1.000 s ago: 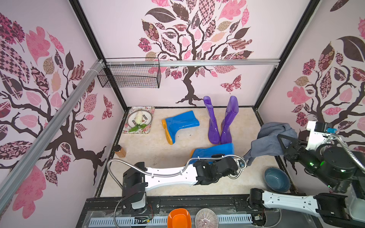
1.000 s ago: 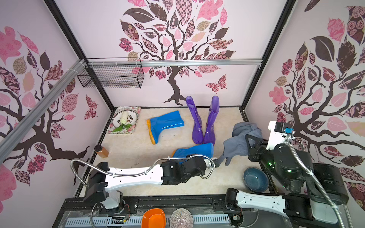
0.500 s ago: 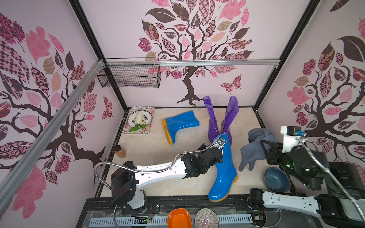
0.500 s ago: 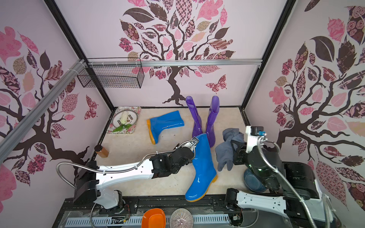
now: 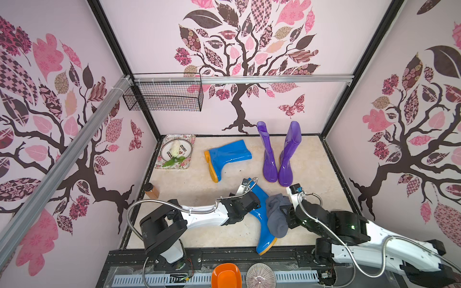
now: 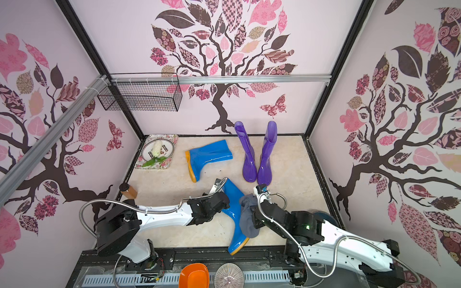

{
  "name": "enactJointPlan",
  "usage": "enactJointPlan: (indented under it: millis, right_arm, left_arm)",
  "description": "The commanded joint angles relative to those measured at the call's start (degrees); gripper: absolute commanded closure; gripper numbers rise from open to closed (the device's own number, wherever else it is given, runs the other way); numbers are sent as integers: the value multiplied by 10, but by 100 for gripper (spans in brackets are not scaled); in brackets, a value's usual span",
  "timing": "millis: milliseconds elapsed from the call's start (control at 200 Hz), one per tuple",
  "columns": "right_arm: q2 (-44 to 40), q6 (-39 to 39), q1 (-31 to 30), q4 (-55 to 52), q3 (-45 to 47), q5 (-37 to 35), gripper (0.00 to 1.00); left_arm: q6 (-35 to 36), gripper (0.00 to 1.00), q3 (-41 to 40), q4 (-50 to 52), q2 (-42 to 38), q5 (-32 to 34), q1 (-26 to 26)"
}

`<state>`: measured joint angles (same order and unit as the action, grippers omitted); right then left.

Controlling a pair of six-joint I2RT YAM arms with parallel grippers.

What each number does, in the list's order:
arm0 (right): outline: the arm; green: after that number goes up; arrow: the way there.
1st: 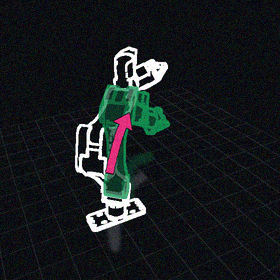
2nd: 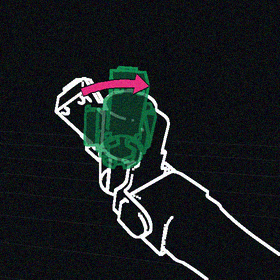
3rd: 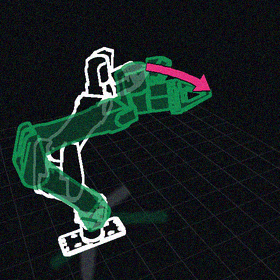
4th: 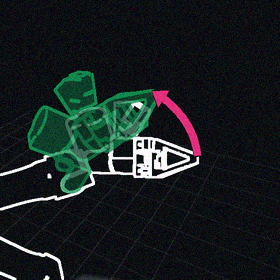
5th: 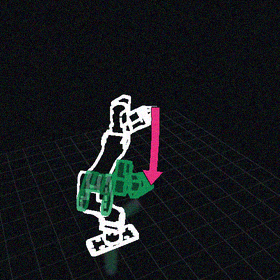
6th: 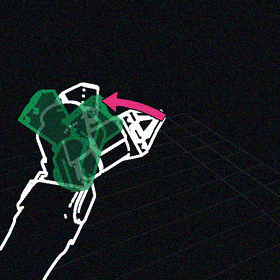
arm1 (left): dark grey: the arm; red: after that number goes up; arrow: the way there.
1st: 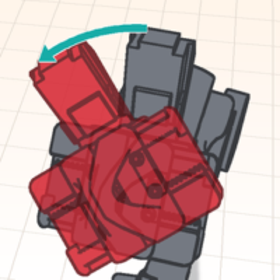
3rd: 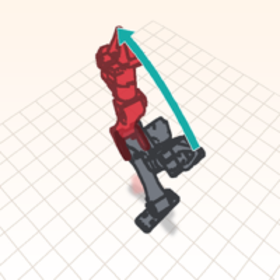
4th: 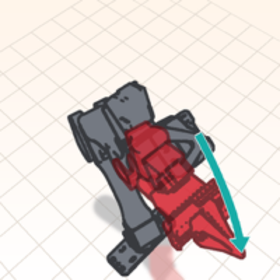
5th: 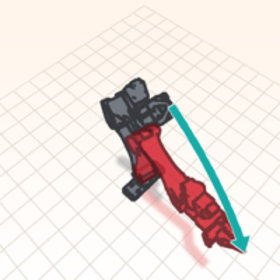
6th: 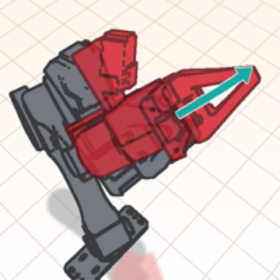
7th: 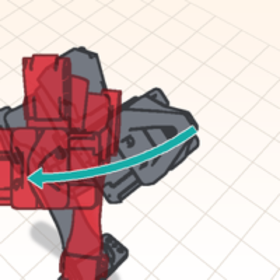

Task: Wipe the rubber boots with a cloth
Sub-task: Adjust the rubber boot at the center of the board, then wipe the dirt off the rubber boot.

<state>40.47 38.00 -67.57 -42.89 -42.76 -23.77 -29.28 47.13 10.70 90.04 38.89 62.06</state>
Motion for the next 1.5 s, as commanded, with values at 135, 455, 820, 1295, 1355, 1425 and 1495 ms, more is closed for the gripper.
enactJointPlan:
  millis: [135,455,820,1295,1355,1425,1495]
  right_arm:
    - [115,-16,151,172,93,166,100]
    - [114,43,63,203,147,236,100]
    - [190,125,-154,233,106,209,100]
    - [152,10,279,157,131,230,100]
    - [168,-10,278,148,121,255,100]
    - [164,-7,244,148,120,268,100]
    - [138,22,157,157,129,242,100]
  left_arm:
    - [-70,100,-75,-61,-61,-3,-2]
    - [-110,100,-93,-83,-80,-7,-5]
    - [-137,100,-102,-83,-92,-36,-47]
    - [-142,100,-115,-70,-109,-78,-49]
    - [-146,100,-123,-73,-117,-80,-49]
    - [-145,100,-128,-75,-122,-78,-49]
    - [-143,100,-127,-76,-121,-77,-49]
